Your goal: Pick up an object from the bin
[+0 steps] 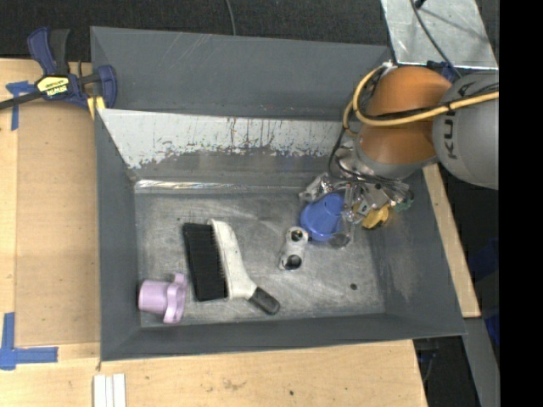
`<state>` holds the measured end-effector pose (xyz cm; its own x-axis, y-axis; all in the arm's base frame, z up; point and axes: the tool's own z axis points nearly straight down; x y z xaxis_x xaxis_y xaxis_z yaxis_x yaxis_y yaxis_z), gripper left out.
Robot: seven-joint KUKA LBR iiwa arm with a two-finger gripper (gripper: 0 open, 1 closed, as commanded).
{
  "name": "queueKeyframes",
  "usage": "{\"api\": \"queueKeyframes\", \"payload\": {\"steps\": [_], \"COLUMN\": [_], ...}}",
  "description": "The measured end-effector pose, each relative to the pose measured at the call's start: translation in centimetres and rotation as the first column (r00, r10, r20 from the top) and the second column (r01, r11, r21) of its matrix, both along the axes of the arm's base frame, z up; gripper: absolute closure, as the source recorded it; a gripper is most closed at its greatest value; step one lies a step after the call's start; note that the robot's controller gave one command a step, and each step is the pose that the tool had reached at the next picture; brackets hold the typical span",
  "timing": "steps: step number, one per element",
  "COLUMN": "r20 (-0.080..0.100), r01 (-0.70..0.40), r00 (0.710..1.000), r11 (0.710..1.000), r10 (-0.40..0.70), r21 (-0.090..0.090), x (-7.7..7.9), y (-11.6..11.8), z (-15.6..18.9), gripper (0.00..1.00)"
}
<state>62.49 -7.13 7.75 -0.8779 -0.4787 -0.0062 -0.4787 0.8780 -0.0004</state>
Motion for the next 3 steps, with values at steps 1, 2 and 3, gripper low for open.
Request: {"api": "queueKeyframes", "payload": {"steps": [1,2,3], "r20": [-0.009,0.002,-0.003], "r01": [0.000,0.000,0.000], "r00": [1.000,1.000,1.000], "r11": [1.000,1.000,1.000], "r10": [0.000,0.000,0.000], "r21": [-0.001,-0.003,-0.003], "x": [-0.2,0.1,0.0], "y": [0.0,0.0,0.0], "z": [1.8,3.3,4.2], "gripper": [1.00,1.00,1.00]}}
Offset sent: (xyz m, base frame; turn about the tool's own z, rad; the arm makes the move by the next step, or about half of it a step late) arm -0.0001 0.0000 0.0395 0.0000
